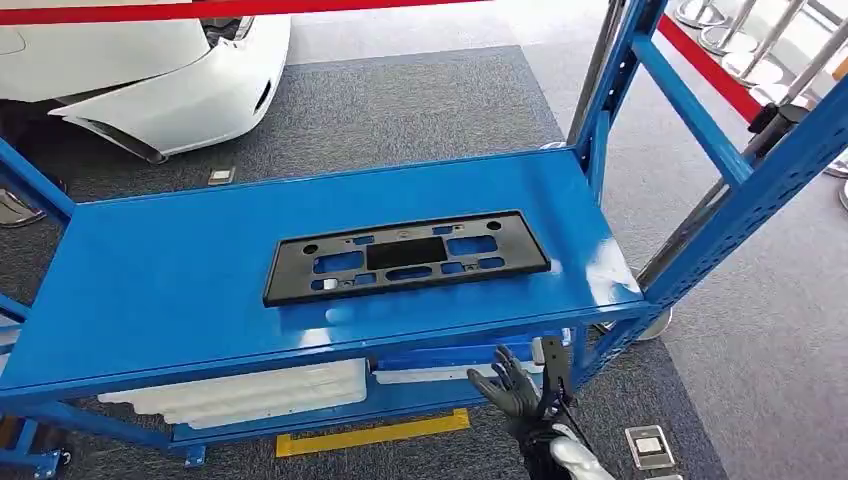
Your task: Take the parts from the cabinet and place them on the table.
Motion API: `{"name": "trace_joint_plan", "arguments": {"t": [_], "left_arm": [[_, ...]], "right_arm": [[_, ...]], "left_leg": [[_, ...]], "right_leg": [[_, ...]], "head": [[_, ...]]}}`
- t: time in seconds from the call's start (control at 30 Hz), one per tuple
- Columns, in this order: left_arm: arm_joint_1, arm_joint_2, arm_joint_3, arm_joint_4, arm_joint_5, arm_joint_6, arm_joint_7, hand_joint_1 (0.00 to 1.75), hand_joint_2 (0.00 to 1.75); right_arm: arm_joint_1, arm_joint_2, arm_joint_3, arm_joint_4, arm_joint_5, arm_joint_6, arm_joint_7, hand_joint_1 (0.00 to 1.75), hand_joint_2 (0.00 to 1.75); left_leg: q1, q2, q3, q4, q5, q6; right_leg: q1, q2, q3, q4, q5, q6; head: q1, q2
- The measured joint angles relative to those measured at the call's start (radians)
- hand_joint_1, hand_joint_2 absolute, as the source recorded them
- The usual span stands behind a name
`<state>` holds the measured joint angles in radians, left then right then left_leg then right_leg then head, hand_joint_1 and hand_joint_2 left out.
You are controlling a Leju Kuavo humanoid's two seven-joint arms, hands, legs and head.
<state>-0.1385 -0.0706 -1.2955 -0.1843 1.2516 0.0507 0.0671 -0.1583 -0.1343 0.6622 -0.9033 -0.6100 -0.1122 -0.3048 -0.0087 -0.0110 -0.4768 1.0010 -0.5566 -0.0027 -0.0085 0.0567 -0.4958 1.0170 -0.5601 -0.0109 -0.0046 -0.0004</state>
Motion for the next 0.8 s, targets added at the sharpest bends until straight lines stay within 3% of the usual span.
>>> {"name": "trace_joint_plan", "arguments": {"t": [0.43, 0.8], "left_arm": [[0.0, 0.0, 0.0, 0.0, 0.001, 0.002, 0.003, 0.0, 1.75], [-0.001, 0.0, 0.0, 0.0, -0.002, 0.002, 0.003, 0.0, 1.75]], "right_arm": [[-0.003, 0.002, 0.0, 0.035, -0.073, 0.017, 0.027, 0.0, 1.75], [-0.013, 0.008, 0.0, 0.033, -0.158, 0.117, 0.035, 0.0, 1.75]], "left_leg": [[0.0, 0.0, 0.0, 0.0, 0.0, 0.0], [0.0, 0.0, 0.0, 0.0, 0.0, 0.0]], "right_leg": [[0.0, 0.0, 0.0, 0.0, 0.0, 0.0], [0.0, 0.0, 0.0, 0.0, 0.0, 0.0]], "head": [[0.0, 0.0], [0.0, 0.0]]}}
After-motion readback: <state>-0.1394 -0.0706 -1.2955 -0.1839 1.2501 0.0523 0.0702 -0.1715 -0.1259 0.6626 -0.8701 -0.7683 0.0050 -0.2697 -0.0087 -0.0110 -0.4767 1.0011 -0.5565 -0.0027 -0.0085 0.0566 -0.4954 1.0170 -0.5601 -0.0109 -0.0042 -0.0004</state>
